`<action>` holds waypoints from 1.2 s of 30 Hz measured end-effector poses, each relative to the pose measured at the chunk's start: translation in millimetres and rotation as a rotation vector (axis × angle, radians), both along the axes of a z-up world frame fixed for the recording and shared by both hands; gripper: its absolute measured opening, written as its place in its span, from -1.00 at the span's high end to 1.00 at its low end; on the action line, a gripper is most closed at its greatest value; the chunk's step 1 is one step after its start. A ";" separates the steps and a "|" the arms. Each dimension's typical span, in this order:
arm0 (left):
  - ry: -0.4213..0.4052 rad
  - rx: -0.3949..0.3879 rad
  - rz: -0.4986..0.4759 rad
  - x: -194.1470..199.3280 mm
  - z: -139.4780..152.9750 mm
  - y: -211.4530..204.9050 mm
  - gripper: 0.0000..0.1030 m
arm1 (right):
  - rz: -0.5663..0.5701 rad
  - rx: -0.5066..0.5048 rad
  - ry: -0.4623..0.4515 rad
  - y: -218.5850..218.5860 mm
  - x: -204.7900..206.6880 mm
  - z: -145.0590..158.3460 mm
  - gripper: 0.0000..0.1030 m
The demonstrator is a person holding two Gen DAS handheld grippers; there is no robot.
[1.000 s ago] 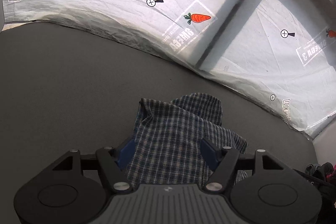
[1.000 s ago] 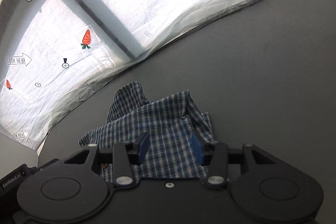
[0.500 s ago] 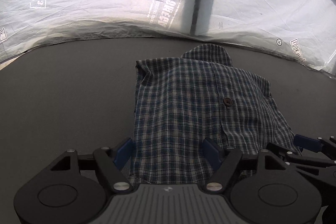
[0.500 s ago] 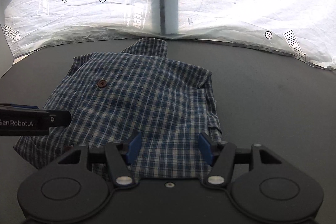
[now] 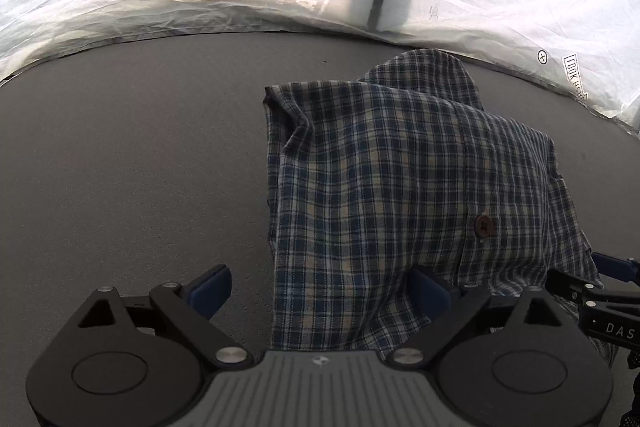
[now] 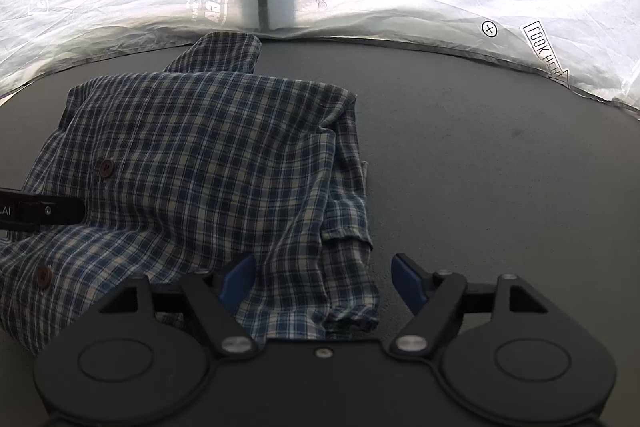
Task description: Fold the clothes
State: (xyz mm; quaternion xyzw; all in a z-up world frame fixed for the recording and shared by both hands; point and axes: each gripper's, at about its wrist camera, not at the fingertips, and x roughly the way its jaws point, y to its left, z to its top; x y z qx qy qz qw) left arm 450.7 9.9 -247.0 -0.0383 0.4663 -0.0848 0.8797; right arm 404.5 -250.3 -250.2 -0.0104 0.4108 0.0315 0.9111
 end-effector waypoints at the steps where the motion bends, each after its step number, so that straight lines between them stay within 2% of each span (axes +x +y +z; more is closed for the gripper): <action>1: 0.016 -0.023 -0.012 4.6 -0.8 3.9 -0.86 | 0.007 0.008 0.004 -2.0 3.9 -0.6 -0.49; 8: 0.058 -0.116 -0.164 40.7 -6.3 16.6 -0.86 | 0.048 0.121 0.039 -14.3 41.0 -5.7 -0.52; 11: 0.070 -0.184 -0.193 55.2 -11.6 19.5 -0.91 | 0.048 0.174 0.042 -16.9 52.8 -6.0 -0.57; 16: 0.068 -0.324 -0.100 70.4 -17.0 25.0 -0.91 | 0.019 0.292 0.055 -24.5 68.1 -5.3 -0.55; 18: 0.065 -0.340 -0.090 71.6 -17.5 21.7 -0.88 | 0.004 0.334 0.062 -26.0 71.5 -4.3 -0.48; 19: 0.064 -0.343 -0.095 71.1 -17.4 19.0 -0.74 | 0.000 0.353 0.065 -25.7 74.4 -3.6 -0.40; 20: 0.063 -0.347 -0.100 70.7 -17.3 16.2 -0.51 | -0.001 0.368 0.069 -24.2 78.7 -2.8 -0.32; 21: 0.069 -0.360 -0.092 70.1 -18.1 14.5 -0.19 | -0.002 0.374 0.072 -21.9 80.6 -2.3 -0.31; 23: 0.084 -0.395 -0.070 69.1 -20.4 11.6 -0.02 | -0.001 0.374 0.076 -16.9 81.7 -1.4 -0.17; 24: 0.081 -0.403 -0.062 66.9 -20.6 10.4 0.13 | 0.002 0.374 0.080 -14.4 81.4 -1.0 -0.10; 26: 0.063 -0.406 -0.032 58.1 -15.9 10.7 0.38 | 0.000 0.393 0.085 -12.2 79.5 0.6 0.40; 27: 0.048 -0.407 -0.020 52.5 -11.0 10.0 0.51 | -0.007 0.395 0.077 -11.9 76.9 2.5 0.52; 29: 0.016 -0.410 -0.001 40.7 0.3 8.4 0.58 | -0.023 0.379 0.036 -10.7 67.7 10.1 0.73; 36: -0.154 -0.389 -0.059 -21.2 62.3 -5.8 0.65 | -0.029 0.300 -0.143 -2.1 11.4 66.0 0.80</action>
